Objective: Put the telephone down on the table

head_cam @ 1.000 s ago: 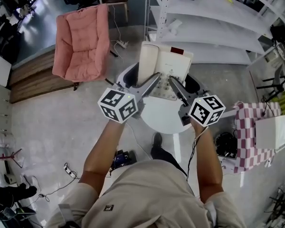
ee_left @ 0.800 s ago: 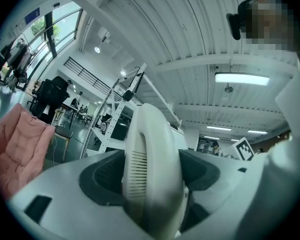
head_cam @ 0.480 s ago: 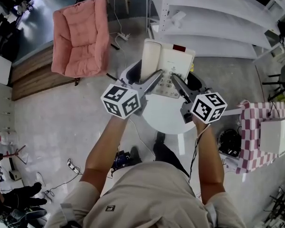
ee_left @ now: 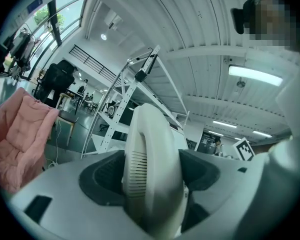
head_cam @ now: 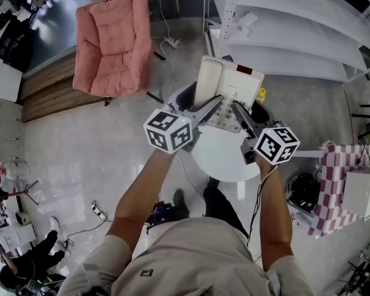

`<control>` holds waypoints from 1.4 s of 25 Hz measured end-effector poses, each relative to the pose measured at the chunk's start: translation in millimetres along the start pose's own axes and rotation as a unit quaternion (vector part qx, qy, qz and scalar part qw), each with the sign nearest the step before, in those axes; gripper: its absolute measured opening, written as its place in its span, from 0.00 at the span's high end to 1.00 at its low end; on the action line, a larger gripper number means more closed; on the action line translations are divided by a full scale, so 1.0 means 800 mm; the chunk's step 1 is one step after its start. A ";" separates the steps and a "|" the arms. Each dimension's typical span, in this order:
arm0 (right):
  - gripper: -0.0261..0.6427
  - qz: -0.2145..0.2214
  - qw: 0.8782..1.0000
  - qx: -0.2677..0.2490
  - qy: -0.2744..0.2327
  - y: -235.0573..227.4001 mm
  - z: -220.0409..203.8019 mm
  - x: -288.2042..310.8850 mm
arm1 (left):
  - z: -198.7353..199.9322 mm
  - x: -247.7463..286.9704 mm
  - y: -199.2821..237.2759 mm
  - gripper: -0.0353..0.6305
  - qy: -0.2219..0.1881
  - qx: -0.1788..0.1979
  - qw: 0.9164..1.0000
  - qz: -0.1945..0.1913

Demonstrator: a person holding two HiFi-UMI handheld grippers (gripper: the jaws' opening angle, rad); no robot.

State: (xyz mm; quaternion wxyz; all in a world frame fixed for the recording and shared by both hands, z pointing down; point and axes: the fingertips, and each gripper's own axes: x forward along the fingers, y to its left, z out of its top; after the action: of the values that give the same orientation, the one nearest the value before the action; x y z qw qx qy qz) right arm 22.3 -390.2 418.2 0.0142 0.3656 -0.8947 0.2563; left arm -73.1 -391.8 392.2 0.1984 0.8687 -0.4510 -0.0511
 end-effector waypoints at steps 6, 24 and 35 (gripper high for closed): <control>0.59 -0.006 1.000 0.017 0.011 -0.041 -0.020 0.023 | -0.029 0.034 0.027 0.46 0.015 -0.010 1.000 0.004; 0.59 -0.025 0.995 0.083 0.054 -0.148 -0.108 0.058 | -0.141 0.106 0.082 0.46 0.084 -0.041 0.996 0.017; 0.59 -0.030 0.986 0.138 0.091 -0.184 -0.197 0.080 | -0.227 0.113 0.122 0.46 0.141 -0.063 0.988 0.032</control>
State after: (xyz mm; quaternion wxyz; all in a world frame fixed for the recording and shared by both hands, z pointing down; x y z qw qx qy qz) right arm 47.2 -446.3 634.9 0.0526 0.3658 -0.8342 0.4093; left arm -46.0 -460.3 605.2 0.3157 0.8383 -0.4418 0.0497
